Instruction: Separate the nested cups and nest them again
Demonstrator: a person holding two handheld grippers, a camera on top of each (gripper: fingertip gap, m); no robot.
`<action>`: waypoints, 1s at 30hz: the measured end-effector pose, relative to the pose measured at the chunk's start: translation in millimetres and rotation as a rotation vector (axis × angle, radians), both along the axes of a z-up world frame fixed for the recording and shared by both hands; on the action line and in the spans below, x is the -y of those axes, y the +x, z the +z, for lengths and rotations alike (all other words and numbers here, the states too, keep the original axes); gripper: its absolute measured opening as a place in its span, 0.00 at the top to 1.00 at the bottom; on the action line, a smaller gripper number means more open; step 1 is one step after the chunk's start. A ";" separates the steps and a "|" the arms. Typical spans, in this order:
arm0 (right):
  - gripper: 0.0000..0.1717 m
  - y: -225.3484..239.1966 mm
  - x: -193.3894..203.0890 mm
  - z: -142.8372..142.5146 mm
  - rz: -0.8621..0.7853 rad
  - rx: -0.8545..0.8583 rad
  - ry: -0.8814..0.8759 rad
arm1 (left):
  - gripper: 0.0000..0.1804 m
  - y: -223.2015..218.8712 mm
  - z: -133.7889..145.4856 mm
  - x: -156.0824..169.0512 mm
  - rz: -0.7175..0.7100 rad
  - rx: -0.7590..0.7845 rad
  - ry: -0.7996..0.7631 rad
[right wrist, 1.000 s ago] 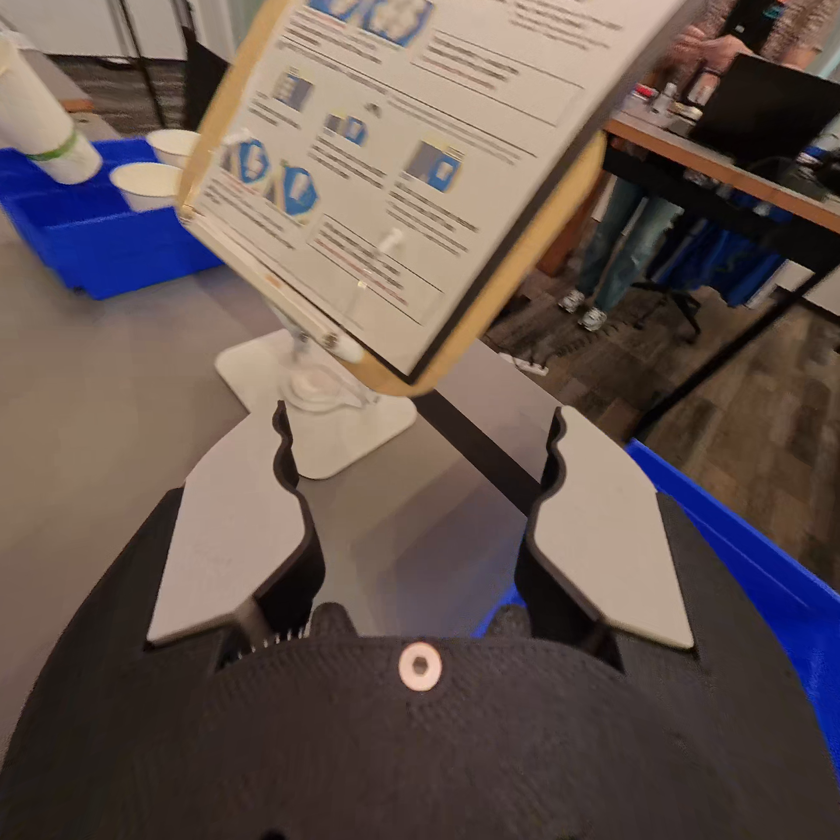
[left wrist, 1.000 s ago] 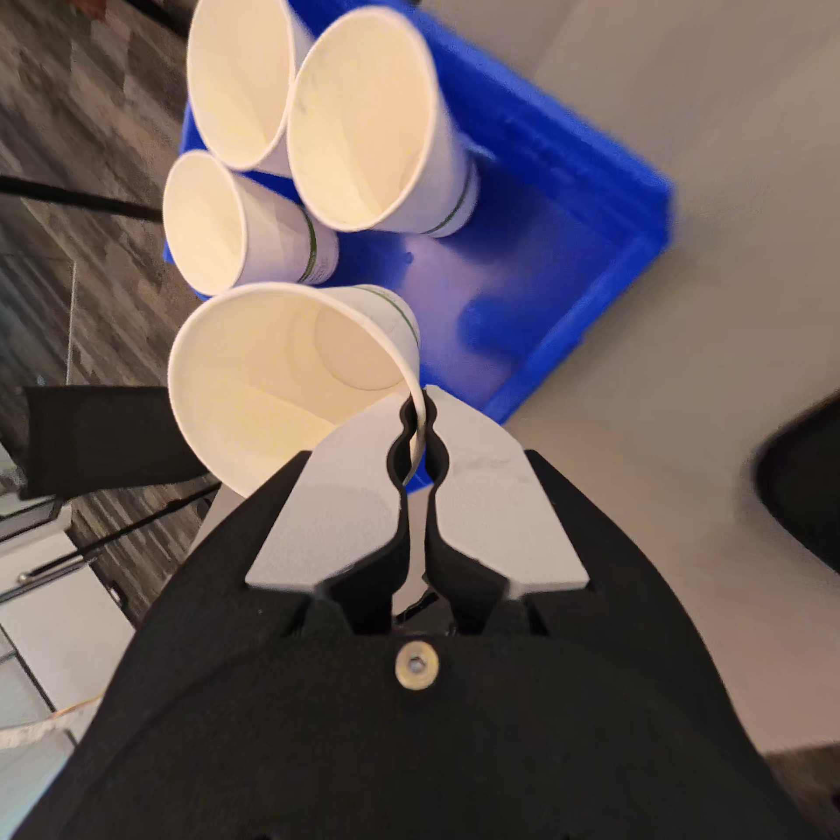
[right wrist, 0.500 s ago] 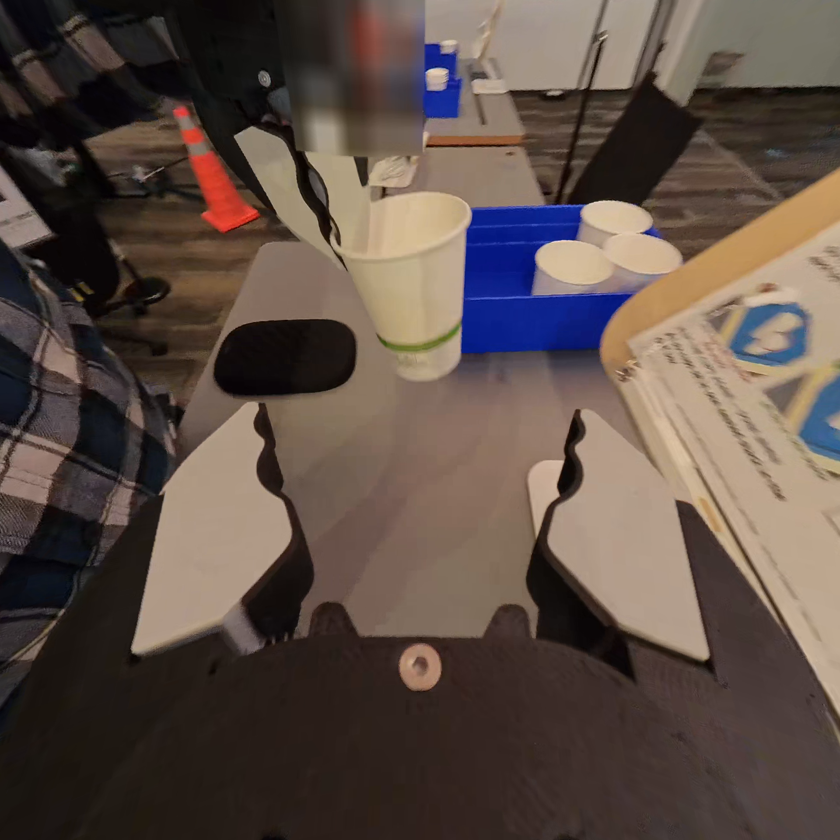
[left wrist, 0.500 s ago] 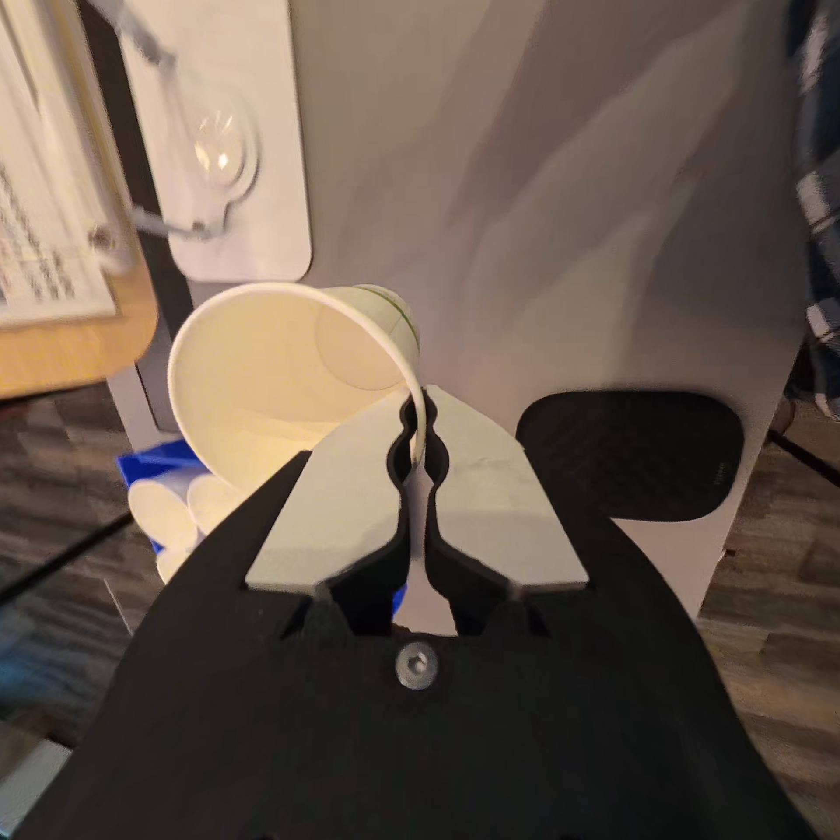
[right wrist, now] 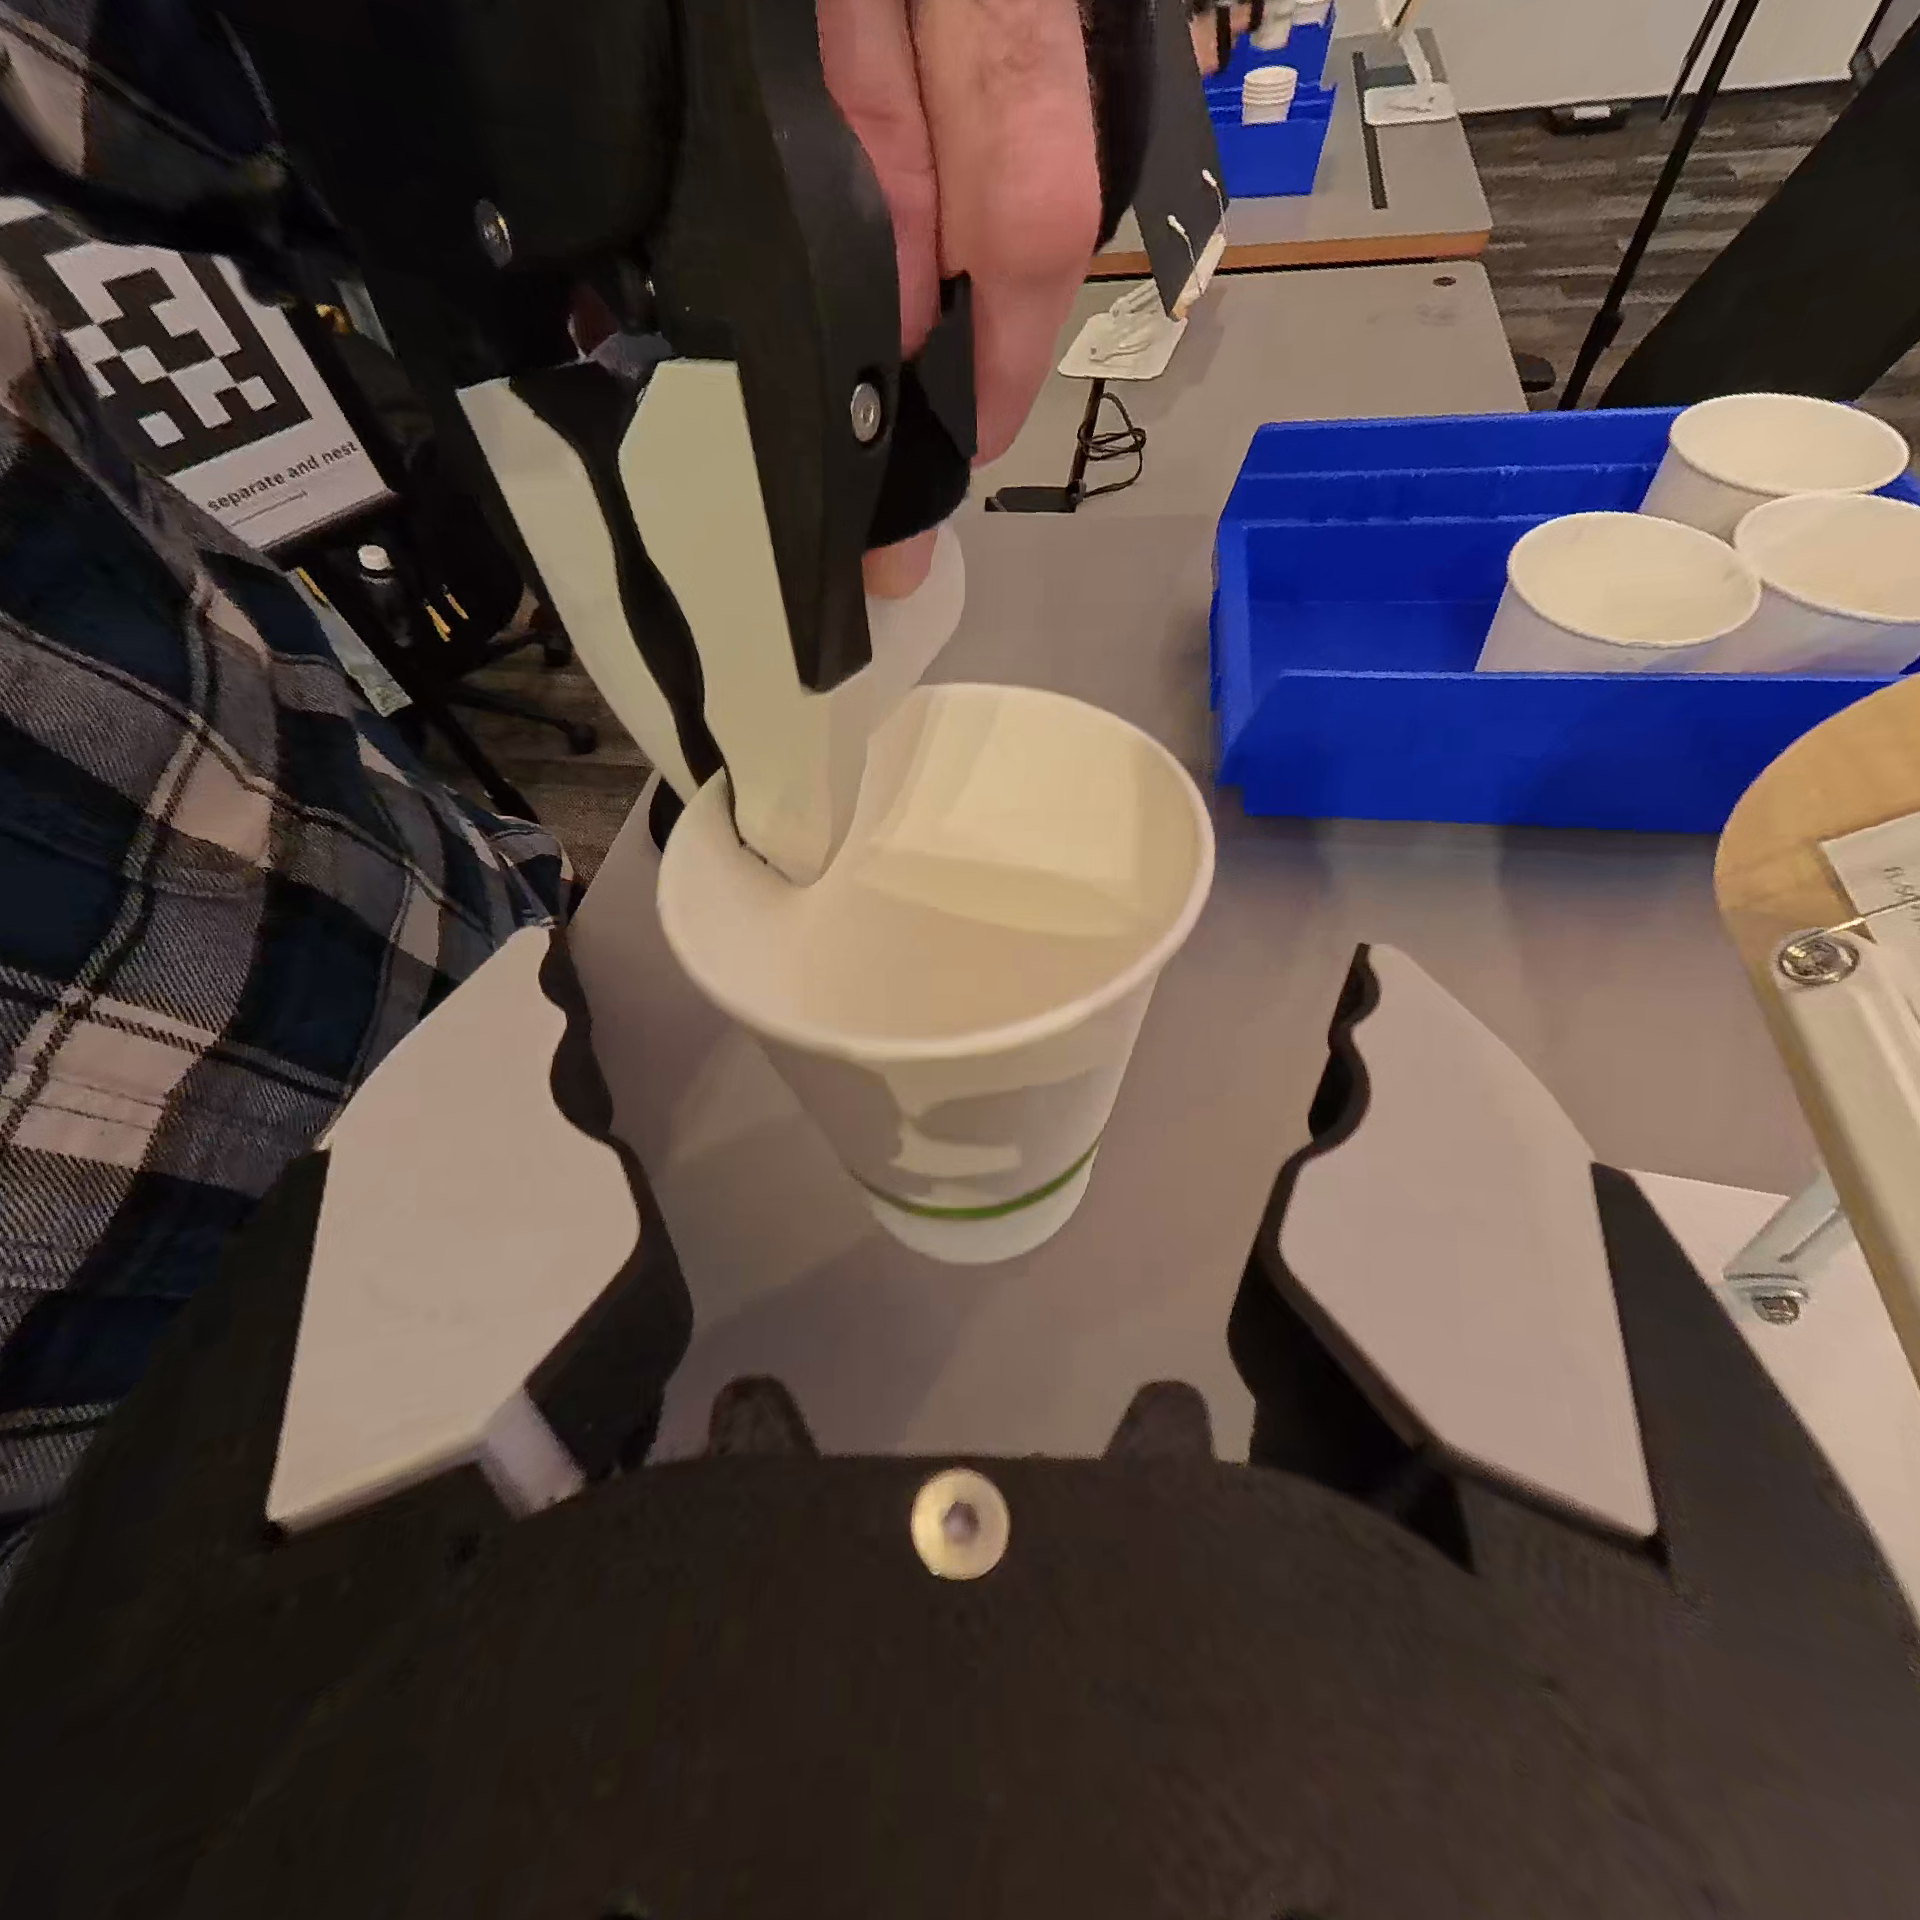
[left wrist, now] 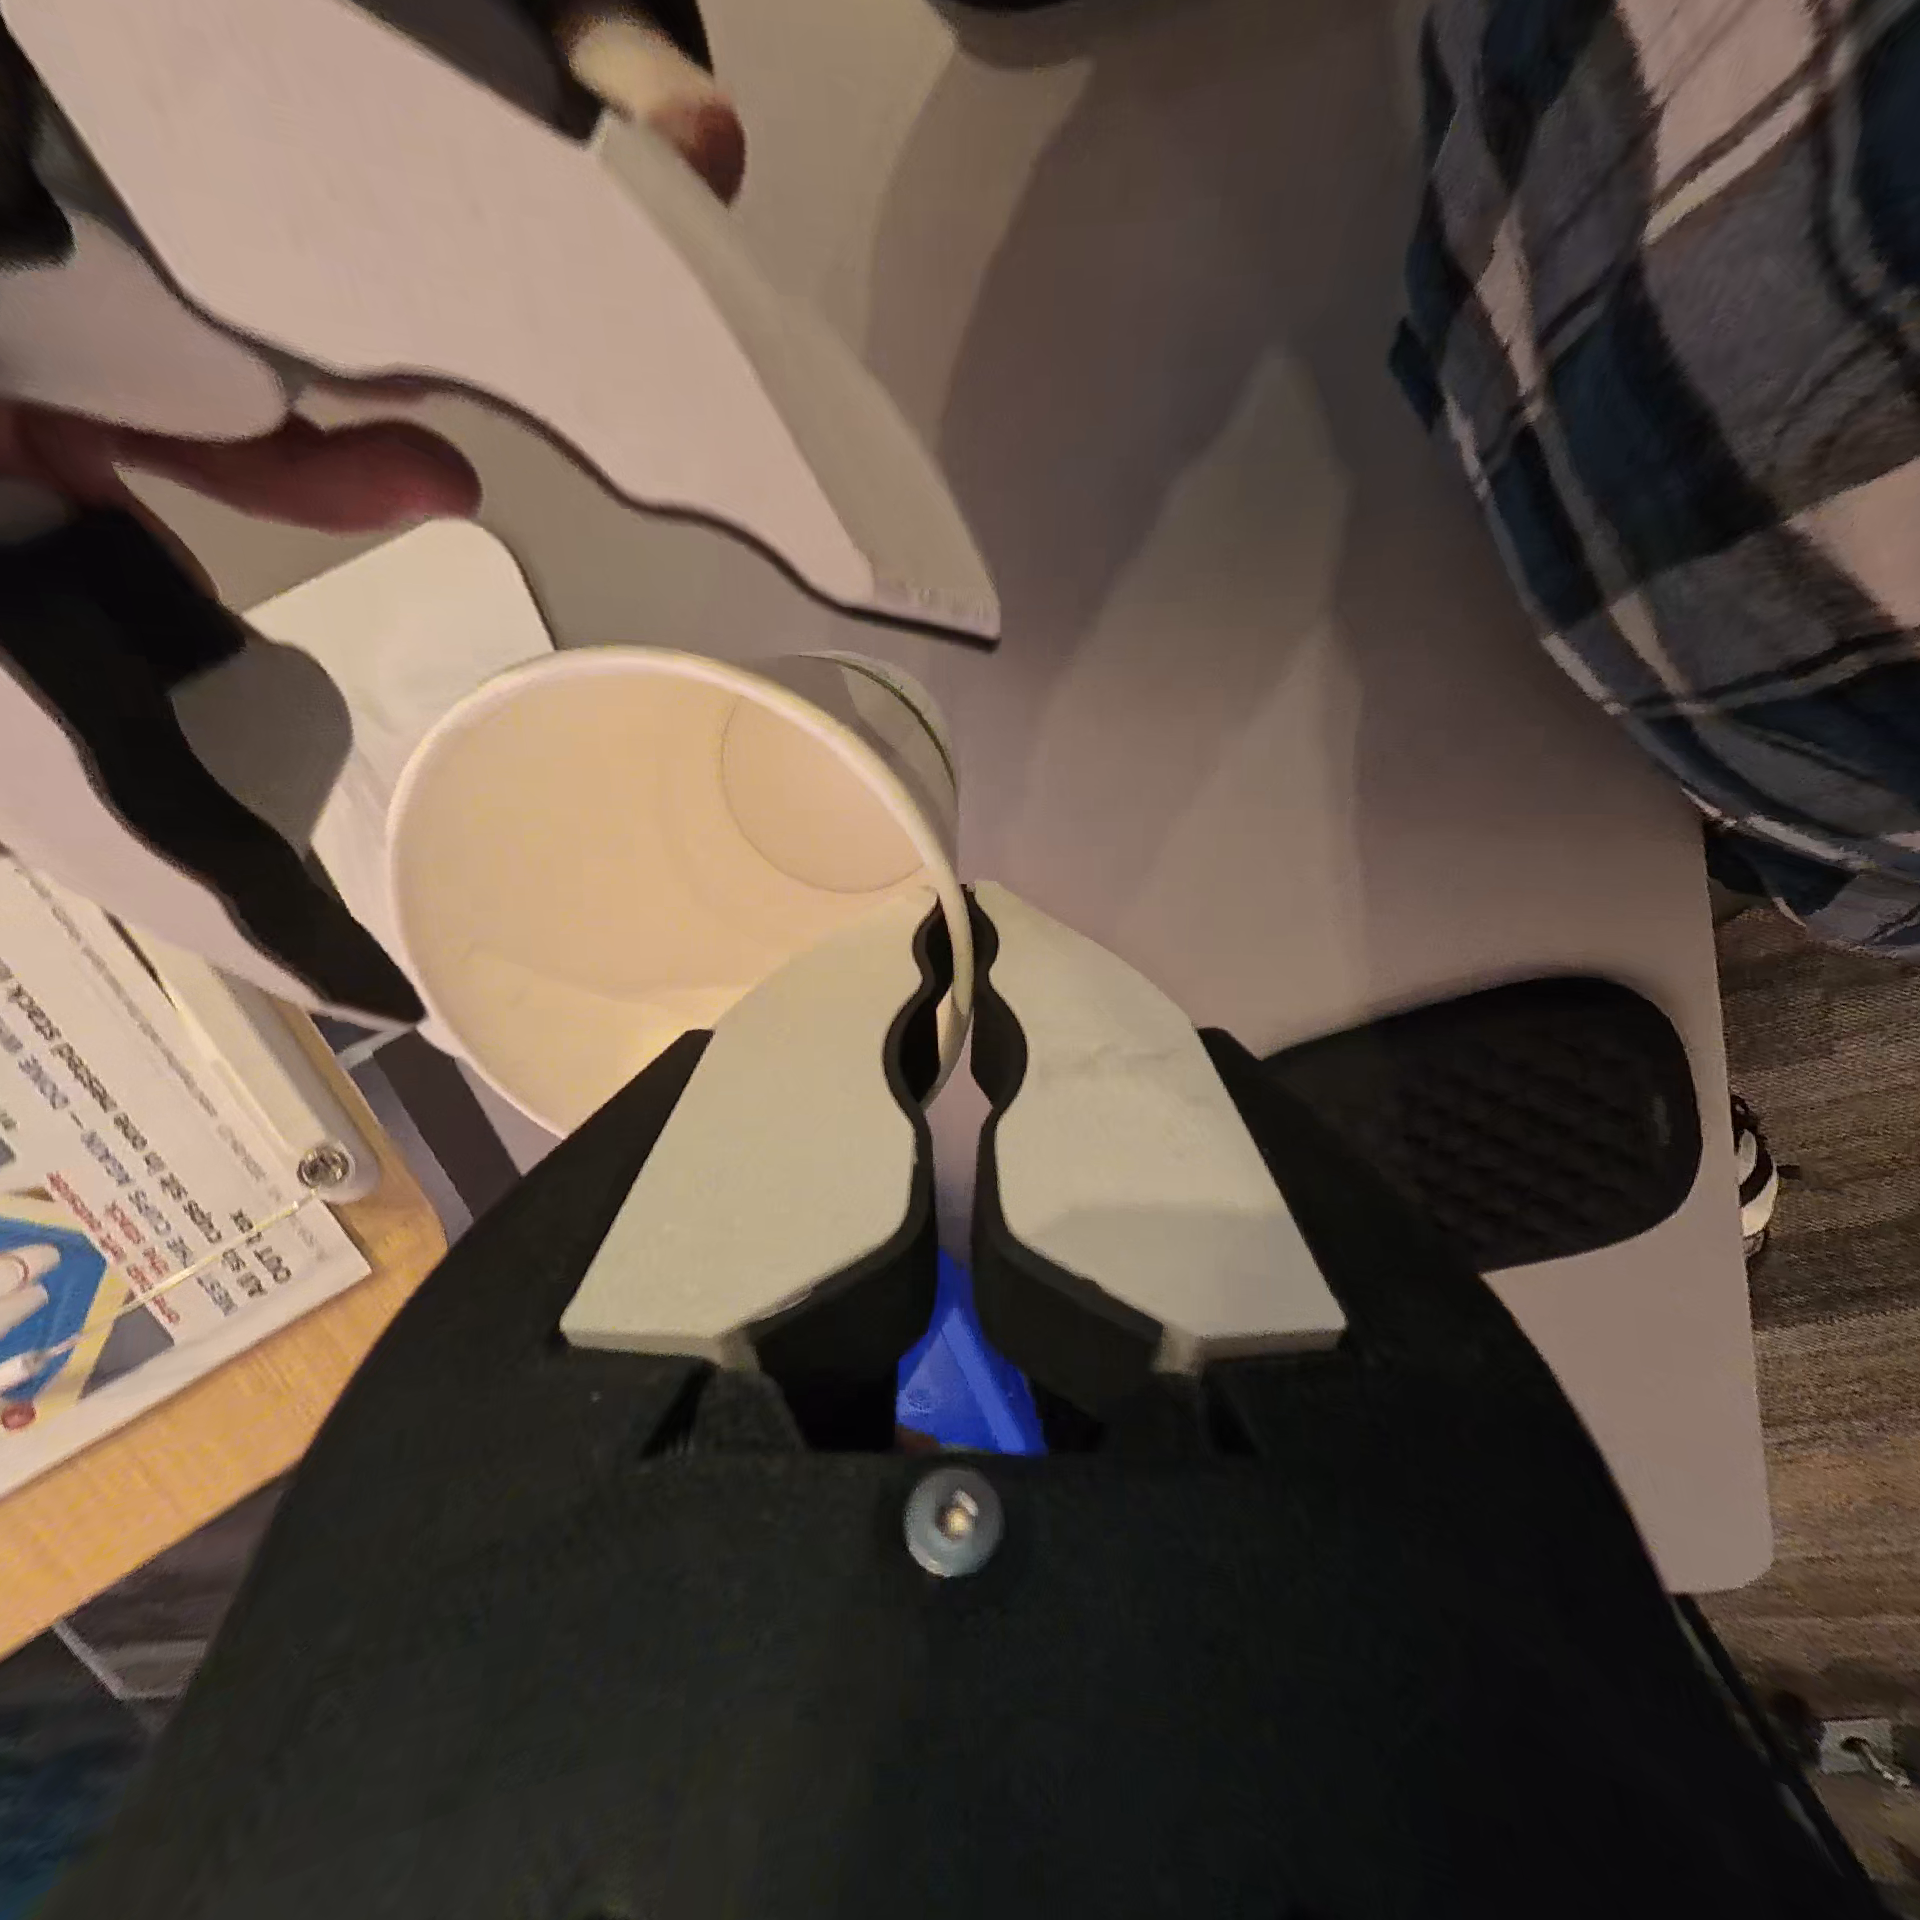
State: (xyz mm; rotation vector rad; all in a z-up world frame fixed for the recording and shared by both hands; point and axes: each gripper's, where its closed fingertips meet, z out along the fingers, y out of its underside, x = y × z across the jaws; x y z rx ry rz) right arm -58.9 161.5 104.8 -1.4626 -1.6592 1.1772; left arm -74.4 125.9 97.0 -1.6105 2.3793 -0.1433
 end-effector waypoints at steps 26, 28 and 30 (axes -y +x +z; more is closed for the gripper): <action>0.24 -12.2 21.5 -4.6 0.101 -0.009 -0.036 | 1.00 24.5 -1.3 6.9 -0.079 0.040 -0.079; 0.24 -13.9 20.9 -4.4 0.099 -0.009 -0.033 | 1.00 24.4 -2.4 6.9 -0.082 0.034 -0.075; 0.25 -14.6 21.5 -3.6 0.104 -0.014 -0.040 | 1.00 24.9 -1.9 7.7 -0.083 0.037 -0.081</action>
